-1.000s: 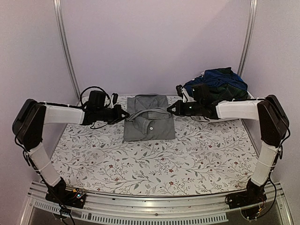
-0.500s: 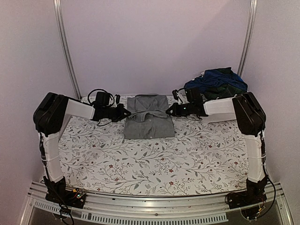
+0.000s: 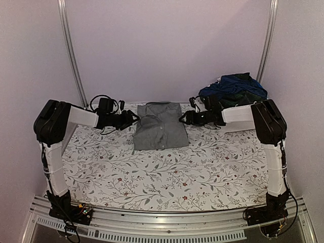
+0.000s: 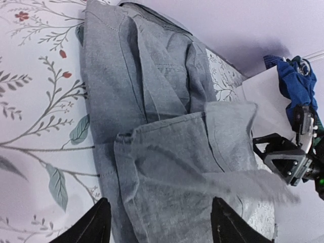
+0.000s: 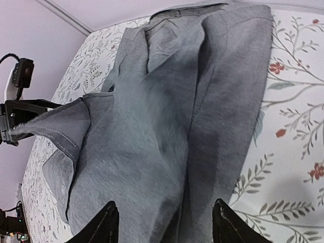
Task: Fold and stack the mixed laundry pile
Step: Fold the rectangle-folded shirt at the center of the board, then smooth out the 2/3-rectangle-folded shirt at the center of the board.
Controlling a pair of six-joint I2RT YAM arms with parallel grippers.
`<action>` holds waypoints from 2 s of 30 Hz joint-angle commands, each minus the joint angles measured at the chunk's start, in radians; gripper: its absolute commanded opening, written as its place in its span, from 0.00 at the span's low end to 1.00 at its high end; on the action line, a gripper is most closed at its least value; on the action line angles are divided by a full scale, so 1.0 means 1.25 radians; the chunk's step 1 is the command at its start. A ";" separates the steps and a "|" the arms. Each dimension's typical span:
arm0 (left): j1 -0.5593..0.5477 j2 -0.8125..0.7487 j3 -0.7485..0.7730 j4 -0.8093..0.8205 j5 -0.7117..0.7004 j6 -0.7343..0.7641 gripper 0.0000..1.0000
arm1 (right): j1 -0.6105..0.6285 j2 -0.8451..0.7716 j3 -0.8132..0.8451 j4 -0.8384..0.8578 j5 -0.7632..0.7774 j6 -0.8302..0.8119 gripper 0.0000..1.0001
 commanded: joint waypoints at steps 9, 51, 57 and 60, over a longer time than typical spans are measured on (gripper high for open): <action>-0.001 -0.186 -0.261 0.077 0.068 0.021 0.68 | -0.025 -0.204 -0.246 0.044 -0.152 0.031 0.59; -0.091 -0.201 -0.482 0.064 0.081 -0.019 0.00 | 0.041 -0.145 -0.469 0.009 -0.191 0.056 0.00; -0.093 -0.215 -0.489 0.074 0.081 -0.022 0.00 | 0.042 -0.162 -0.485 0.015 -0.187 0.057 0.00; -0.093 -0.252 -0.474 0.029 0.073 -0.023 0.00 | 0.042 -0.198 -0.483 -0.011 -0.178 0.060 0.00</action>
